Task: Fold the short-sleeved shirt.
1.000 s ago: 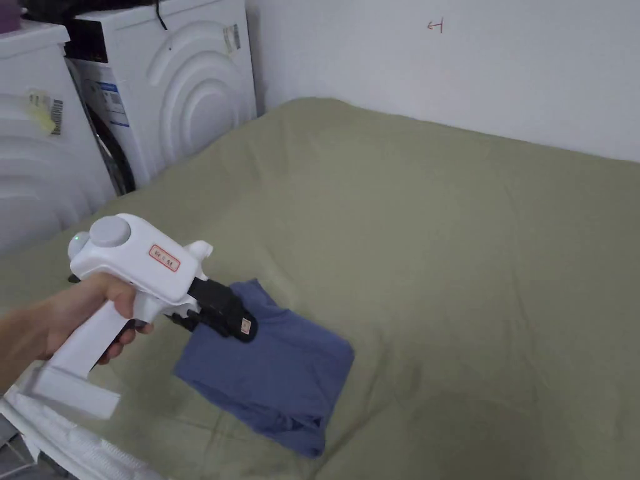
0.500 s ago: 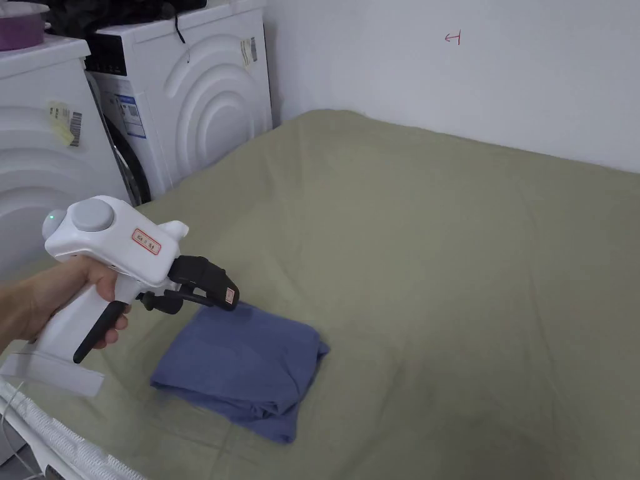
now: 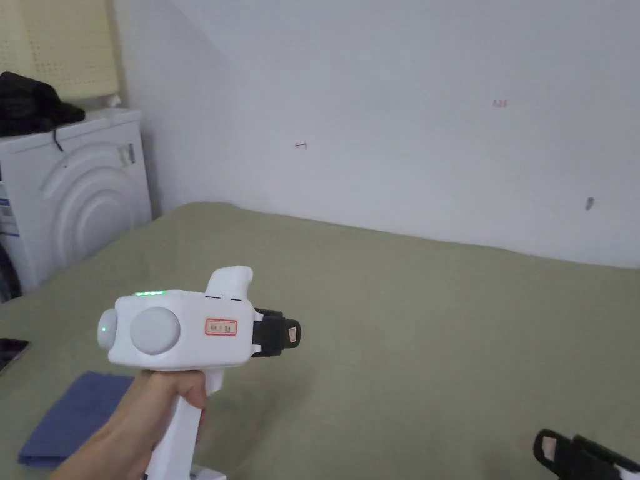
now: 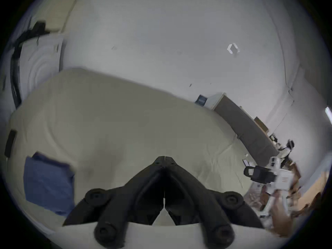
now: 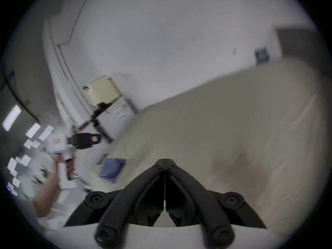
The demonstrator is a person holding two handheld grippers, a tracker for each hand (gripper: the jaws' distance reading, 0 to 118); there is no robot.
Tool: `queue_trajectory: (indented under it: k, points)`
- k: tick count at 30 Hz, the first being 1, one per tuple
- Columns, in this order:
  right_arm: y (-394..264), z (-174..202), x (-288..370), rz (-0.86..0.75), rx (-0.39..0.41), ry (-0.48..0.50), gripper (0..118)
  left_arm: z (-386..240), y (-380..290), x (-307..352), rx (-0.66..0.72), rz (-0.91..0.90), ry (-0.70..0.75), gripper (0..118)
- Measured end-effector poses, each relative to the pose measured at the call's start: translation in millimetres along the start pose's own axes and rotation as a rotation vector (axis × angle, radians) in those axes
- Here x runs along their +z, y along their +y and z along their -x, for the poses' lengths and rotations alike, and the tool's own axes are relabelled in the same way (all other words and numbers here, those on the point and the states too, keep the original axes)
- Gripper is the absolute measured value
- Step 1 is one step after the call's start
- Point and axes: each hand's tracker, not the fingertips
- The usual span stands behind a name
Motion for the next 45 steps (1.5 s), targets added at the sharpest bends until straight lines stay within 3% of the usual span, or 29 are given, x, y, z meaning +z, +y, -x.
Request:
queue_trajectory:
  k: [3, 7, 9, 15, 26, 28, 29, 30, 31, 32, 33, 34, 42, 45]
  points:
    - [22, 9, 24, -0.149, 0.209, -0.195, 0, -82, -12, -15, -0.138, -0.136, 0.120, 0]
    - [46, 28, 45, -0.296, 0.349, -0.392, 0, -158, -27, -14, -0.230, -0.344, 0.245, 0]
    - [51, 30, 48, -0.345, 0.429, -0.454, 0, -179, -29, -12, -0.283, -0.361, 0.248, 0]
    - [56, 29, 47, -0.394, 0.452, -0.479, 0, -181, -30, -17, -0.339, -0.392, 0.270, 0]
    - [62, 36, 47, -0.404, 0.398, -0.435, 0, -175, -24, -9, -0.321, -0.391, 0.306, 0]
    - [63, 37, 45, -0.400, 0.402, -0.436, 2, -177, -23, -9, -0.322, -0.390, 0.315, 13]
    - [64, 37, 44, -0.402, 0.404, -0.433, 9, -176, -21, -11, -0.315, -0.386, 0.328, 29]
    - [64, 40, 45, -0.406, 0.404, -0.438, 38, -176, -21, -10, -0.304, -0.379, 0.347, 70]
    - [66, 41, 45, -0.406, 0.405, -0.440, 78, -176, -20, -11, -0.292, -0.361, 0.392, 108]
    - [69, 40, 43, -0.384, 0.406, -0.439, 116, -173, -17, -15, -0.292, -0.328, 0.397, 118]
    - [71, 39, 40, -0.370, 0.399, -0.445, 114, -172, -20, -13, -0.290, -0.324, 0.379, 118]
    - [57, 43, 50, -0.472, 0.384, -0.438, 116, -169, -19, -12, -0.291, -0.364, 0.371, 118]
    - [69, 48, 50, -0.417, 0.390, -0.443, 118, -178, -18, -7, -0.337, -0.403, 0.390, 118]
    - [70, 49, 52, -0.395, 0.396, -0.450, 118, -182, -12, 2, -0.255, -0.382, 0.348, 118]
